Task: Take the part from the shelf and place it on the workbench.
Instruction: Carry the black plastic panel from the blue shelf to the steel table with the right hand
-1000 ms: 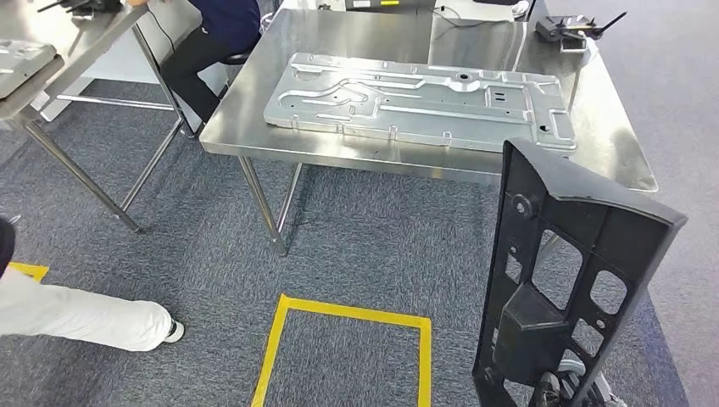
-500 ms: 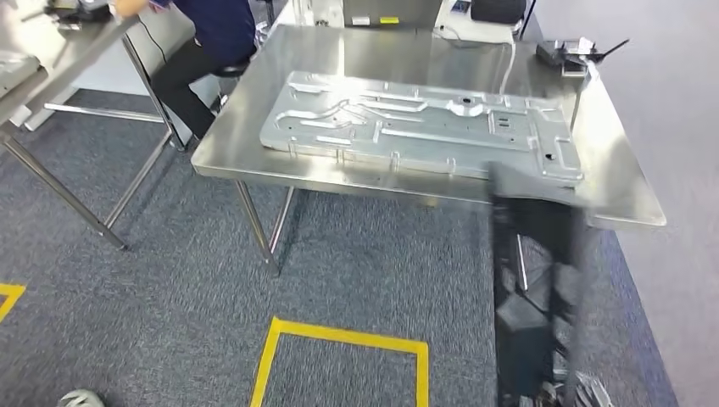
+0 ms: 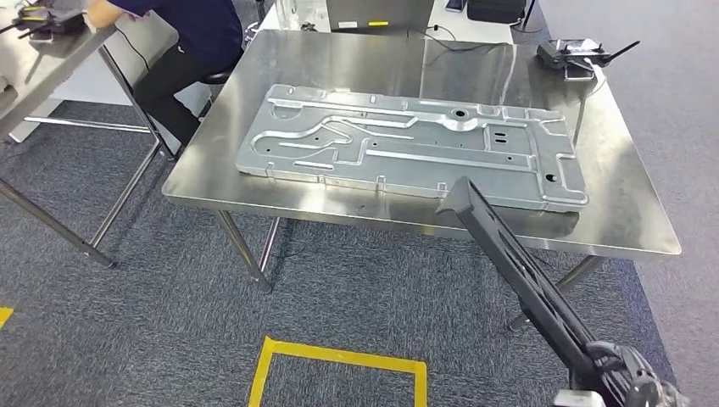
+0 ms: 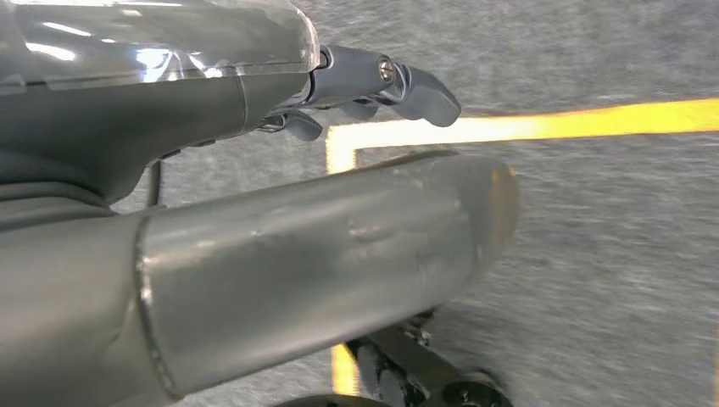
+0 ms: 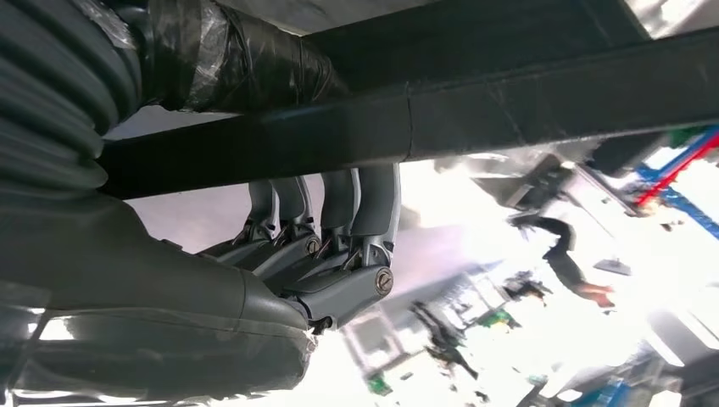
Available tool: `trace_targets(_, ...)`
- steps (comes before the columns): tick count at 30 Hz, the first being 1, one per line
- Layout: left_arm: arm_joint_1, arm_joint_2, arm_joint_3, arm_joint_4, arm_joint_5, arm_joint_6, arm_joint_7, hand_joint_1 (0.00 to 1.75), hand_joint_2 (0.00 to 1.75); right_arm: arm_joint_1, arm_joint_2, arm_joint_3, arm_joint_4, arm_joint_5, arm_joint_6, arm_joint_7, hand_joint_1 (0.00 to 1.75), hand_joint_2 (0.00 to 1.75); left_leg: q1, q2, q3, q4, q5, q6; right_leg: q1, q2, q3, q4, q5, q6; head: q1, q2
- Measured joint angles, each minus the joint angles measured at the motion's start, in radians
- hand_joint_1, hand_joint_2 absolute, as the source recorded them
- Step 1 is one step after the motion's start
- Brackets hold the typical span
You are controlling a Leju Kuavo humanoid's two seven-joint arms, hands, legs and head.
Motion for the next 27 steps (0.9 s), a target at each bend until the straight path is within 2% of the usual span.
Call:
trace_targets(1, -0.002, 0.001, 0.003, 0.000, -0.007, 0.000, -0.003, 0.00, 0.00, -0.030, 0.003, -0.008, 0.016, 0.006, 0.020, -0.002, 1.75, 1.75, 0.000, 0.000, -0.044, 0.046, -0.017, -0.001, -0.001, 0.000, 0.018, -0.009, -0.008, -0.003, -0.001, 0.000)
trace_targets(2, -0.002, 0.002, 0.007, 0.001, -0.013, 0.000, -0.004, 0.00, 0.00, -0.059, 0.006, -0.014, 0.034, 0.014, 0.037, -0.002, 1.75, 1.75, 0.000, 0.000, -0.086, 0.073, -0.047, -0.003, -0.001, 0.000, 0.034, -0.014, -0.018, -0.004, -0.001, 0.000)
trace_targets(3, 0.000, 0.004, 0.011, 0.002, -0.019, 0.001, -0.005, 0.00, 0.00, -0.088, 0.010, -0.018, 0.053, 0.023, 0.054, -0.001, 1.75, 1.75, 0.000, 0.000, -0.120, 0.080, -0.078, -0.003, -0.001, 0.001, 0.051, -0.018, -0.029, -0.004, -0.001, 0.000)
trace_targets(4, 0.001, 0.007, 0.015, 0.004, -0.025, 0.003, -0.007, 0.00, 0.00, -0.116, 0.014, -0.021, 0.071, 0.036, 0.071, 0.001, 1.75, 1.75, 0.000, 0.000, -0.144, 0.065, -0.097, -0.003, -0.001, 0.002, 0.069, -0.019, -0.042, -0.004, -0.001, 0.000)
trace_targets(5, 0.002, 0.010, 0.018, 0.008, -0.031, 0.006, -0.009, 0.00, 0.00, -0.145, 0.017, -0.022, 0.089, 0.051, 0.090, 0.003, 1.75, 1.75, 0.000, 0.001, -0.160, 0.031, -0.092, -0.001, -0.001, 0.003, 0.088, -0.020, -0.056, -0.002, -0.001, 0.000)
trace_targets(6, 0.002, 0.014, 0.020, 0.012, -0.039, 0.009, -0.011, 0.00, 0.00, -0.173, 0.020, -0.021, 0.104, 0.069, 0.109, 0.006, 1.75, 1.75, -0.001, 0.002, -0.169, -0.018, -0.051, 0.002, -0.001, 0.003, 0.105, -0.020, -0.072, 0.000, -0.001, 0.000)
trace_targets(7, 0.002, 0.018, 0.022, 0.018, -0.047, 0.012, -0.013, 0.00, 0.00, -0.202, 0.022, -0.018, 0.120, 0.087, 0.128, 0.010, 1.75, 1.75, -0.003, 0.005, -0.174, -0.066, 0.021, 0.006, 0.000, 0.002, 0.121, -0.018, -0.087, 0.003, -0.001, 0.000)
trace_targets(8, 0.001, 0.022, 0.024, 0.025, -0.055, 0.016, -0.014, 0.00, 0.00, -0.233, 0.024, -0.012, 0.138, 0.107, 0.149, 0.015, 1.75, 1.75, -0.006, 0.008, -0.174, -0.103, 0.081, 0.009, 0.001, 0.003, 0.133, -0.018, -0.101, 0.008, -0.001, 0.000)
trace_targets(9, -0.002, 0.026, 0.026, 0.032, -0.061, 0.020, -0.014, 0.00, 0.00, -0.265, 0.025, -0.004, 0.155, 0.124, 0.169, 0.021, 1.75, 1.75, -0.010, 0.010, -0.172, -0.124, 0.127, 0.013, 0.001, 0.004, 0.141, -0.020, -0.112, 0.015, -0.001, 0.000)
trace_targets(10, -0.006, 0.030, 0.027, 0.039, -0.068, 0.024, -0.015, 0.00, 0.00, -0.298, 0.026, 0.006, 0.171, 0.140, 0.190, 0.029, 1.75, 1.75, -0.013, 0.011, -0.167, -0.131, 0.146, 0.018, 0.001, 0.005, 0.149, -0.018, -0.117, 0.022, -0.001, 0.000)
trace_targets(11, -0.012, 0.032, 0.028, 0.044, -0.073, 0.028, -0.015, 0.00, 0.00, -0.329, 0.027, 0.017, 0.184, 0.155, 0.211, 0.037, 1.75, 1.75, -0.014, 0.010, -0.158, -0.137, 0.136, 0.023, 0.001, 0.006, 0.150, -0.011, -0.112, 0.030, -0.001, 0.000)
trace_targets(13, -0.022, 0.036, 0.028, 0.053, -0.082, 0.035, -0.016, 0.00, 0.00, -0.396, 0.028, 0.045, 0.206, 0.184, 0.255, 0.050, 1.75, 1.75, -0.011, 0.004, -0.130, -0.158, 0.127, 0.034, -0.002, 0.004, 0.127, 0.050, -0.083, 0.041, -0.001, 0.000)
trace_targets(14, -0.026, 0.037, 0.028, 0.057, -0.085, 0.037, -0.016, 0.00, 0.00, -0.430, 0.028, 0.062, 0.219, 0.199, 0.276, 0.055, 1.75, 1.75, -0.008, 0.002, -0.113, -0.169, 0.122, 0.040, -0.003, 0.003, 0.096, 0.100, -0.071, 0.045, -0.001, 0.000)
trace_targets(15, -0.030, 0.038, 0.028, 0.061, -0.088, 0.038, -0.016, 0.00, 0.00, -0.462, 0.028, 0.080, 0.232, 0.213, 0.297, 0.060, 1.75, 1.75, -0.006, 0.002, -0.095, -0.179, 0.115, 0.044, -0.005, 0.003, 0.054, 0.157, -0.072, 0.049, 0.000, 0.000)
trace_targets(16, -0.032, 0.039, 0.028, 0.065, -0.091, 0.039, -0.016, 0.00, 0.00, -0.489, 0.028, 0.098, 0.245, 0.225, 0.316, 0.064, 1.75, 1.75, -0.005, 0.001, -0.078, -0.187, 0.106, 0.047, -0.006, 0.002, 0.010, 0.207, -0.089, 0.053, 0.000, 0.000)
trace_targets(18, -0.035, 0.040, 0.028, 0.071, -0.096, 0.039, -0.016, 0.00, 0.00, -0.535, 0.028, 0.134, 0.268, 0.245, 0.354, 0.072, 1.75, 1.75, -0.003, -0.005, -0.043, -0.196, 0.083, 0.046, -0.010, 0.002, -0.070, 0.258, -0.156, 0.062, 0.000, 0.000)
trace_targets(19, -0.035, 0.040, 0.028, 0.075, -0.099, 0.039, -0.016, 0.00, 0.00, -0.555, 0.028, 0.152, 0.279, 0.252, 0.372, 0.076, 1.75, 1.75, -0.001, -0.009, -0.024, -0.198, 0.070, 0.044, -0.013, 0.001, -0.097, 0.253, -0.179, 0.065, 0.000, 0.000)
trace_targets(20, -0.035, 0.040, 0.028, 0.078, -0.102, 0.039, -0.016, 0.00, 0.00, -0.575, 0.027, 0.169, 0.289, 0.258, 0.390, 0.079, 1.75, 1.75, 0.002, -0.012, -0.003, -0.198, 0.054, 0.040, -0.015, 0.000, -0.114, 0.227, -0.180, 0.068, 0.000, 0.000)
trace_targets(21, -0.035, 0.040, 0.028, 0.082, -0.104, 0.040, -0.016, 0.00, 0.00, -0.595, 0.026, 0.185, 0.299, 0.262, 0.407, 0.084, 1.75, 1.75, 0.004, -0.015, 0.019, -0.199, 0.037, 0.035, -0.017, -0.001, -0.123, 0.183, -0.147, 0.068, 0.000, 0.000)
trace_targets(23, -0.035, 0.042, 0.028, 0.093, -0.111, 0.042, -0.015, 0.00, 0.00, -0.639, 0.025, 0.218, 0.321, 0.267, 0.445, 0.098, 1.75, 1.75, 0.006, -0.020, 0.056, -0.197, 0.001, 0.025, -0.017, -0.005, -0.133, 0.083, 0.000, 0.062, 0.000, 0.000)
trace_targets(24, -0.037, 0.044, 0.028, 0.098, -0.114, 0.043, -0.014, 0.00, 0.00, -0.660, 0.025, 0.235, 0.331, 0.268, 0.465, 0.105, 1.75, 1.75, 0.006, -0.022, 0.068, -0.197, -0.015, 0.017, -0.013, -0.005, -0.135, 0.054, 0.058, 0.055, -0.001, 0.000)
trace_targets(25, -0.041, 0.046, 0.028, 0.102, -0.116, 0.045, -0.014, 0.00, 0.00, -0.678, 0.025, 0.252, 0.340, 0.268, 0.481, 0.111, 1.75, 1.75, 0.006, -0.023, 0.079, -0.198, -0.025, 0.009, -0.010, -0.005, -0.135, 0.042, 0.088, 0.046, -0.002, 0.000)
trace_targets(27, -0.053, 0.050, 0.027, 0.110, -0.119, 0.048, -0.014, 0.00, 0.00, -0.711, 0.024, 0.282, 0.353, 0.267, 0.501, 0.114, 1.75, 1.75, 0.008, -0.021, 0.082, -0.182, -0.019, -0.007, -0.005, -0.002, -0.117, 0.040, 0.071, 0.024, -0.004, 0.000)
